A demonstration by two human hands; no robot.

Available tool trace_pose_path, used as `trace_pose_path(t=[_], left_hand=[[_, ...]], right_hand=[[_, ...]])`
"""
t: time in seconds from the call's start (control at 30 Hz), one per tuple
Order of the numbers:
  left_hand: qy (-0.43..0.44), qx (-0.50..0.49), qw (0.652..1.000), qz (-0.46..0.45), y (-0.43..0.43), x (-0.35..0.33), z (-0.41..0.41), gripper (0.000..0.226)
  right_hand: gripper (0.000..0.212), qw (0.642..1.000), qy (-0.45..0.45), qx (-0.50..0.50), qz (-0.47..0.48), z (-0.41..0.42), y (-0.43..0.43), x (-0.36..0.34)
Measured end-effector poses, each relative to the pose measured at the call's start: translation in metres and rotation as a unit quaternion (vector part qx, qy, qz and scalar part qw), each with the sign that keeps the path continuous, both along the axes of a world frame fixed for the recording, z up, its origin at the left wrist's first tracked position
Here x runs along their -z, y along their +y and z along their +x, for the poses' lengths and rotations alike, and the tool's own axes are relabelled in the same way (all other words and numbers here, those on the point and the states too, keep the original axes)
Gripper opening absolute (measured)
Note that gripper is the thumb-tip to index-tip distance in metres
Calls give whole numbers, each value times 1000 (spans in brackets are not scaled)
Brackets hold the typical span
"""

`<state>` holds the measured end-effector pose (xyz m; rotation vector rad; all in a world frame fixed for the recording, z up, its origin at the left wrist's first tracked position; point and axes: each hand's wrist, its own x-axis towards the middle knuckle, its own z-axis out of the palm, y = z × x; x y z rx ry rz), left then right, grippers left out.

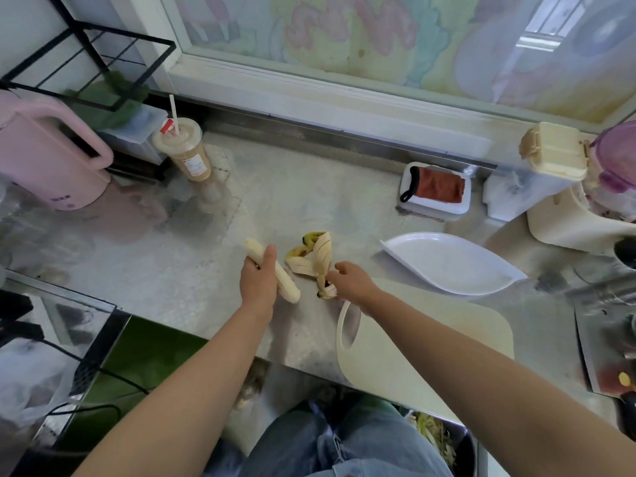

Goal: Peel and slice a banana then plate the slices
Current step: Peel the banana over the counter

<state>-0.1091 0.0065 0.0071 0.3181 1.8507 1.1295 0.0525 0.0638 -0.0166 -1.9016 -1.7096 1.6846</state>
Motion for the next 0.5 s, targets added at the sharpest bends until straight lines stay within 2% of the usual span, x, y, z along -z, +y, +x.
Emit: trace_pose_path(t=[0.1,0.2,0.27,0.33,0.43,0.5], left_hand=[[43,59,997,-22,1,2,4,72],[122,179,975,-43,6,-12,17,58],[197,296,933,-51,9,-17,28,43],[234,403,883,-46,10,-22,43,37],[312,518,795,-38,10,-24,70,38],[345,548,761,-26,10,-23,88,39]], right_hand=[[44,998,-8,-12,58,4,1,-18],[29,993,87,62,43,16,2,-32],[31,980,163,111,12,28,-2,-42],[37,972,206,110,6,43,-9,-48],[39,976,204,73,24,66,-23,-49],[33,975,194,98,43,83,-32,-43]])
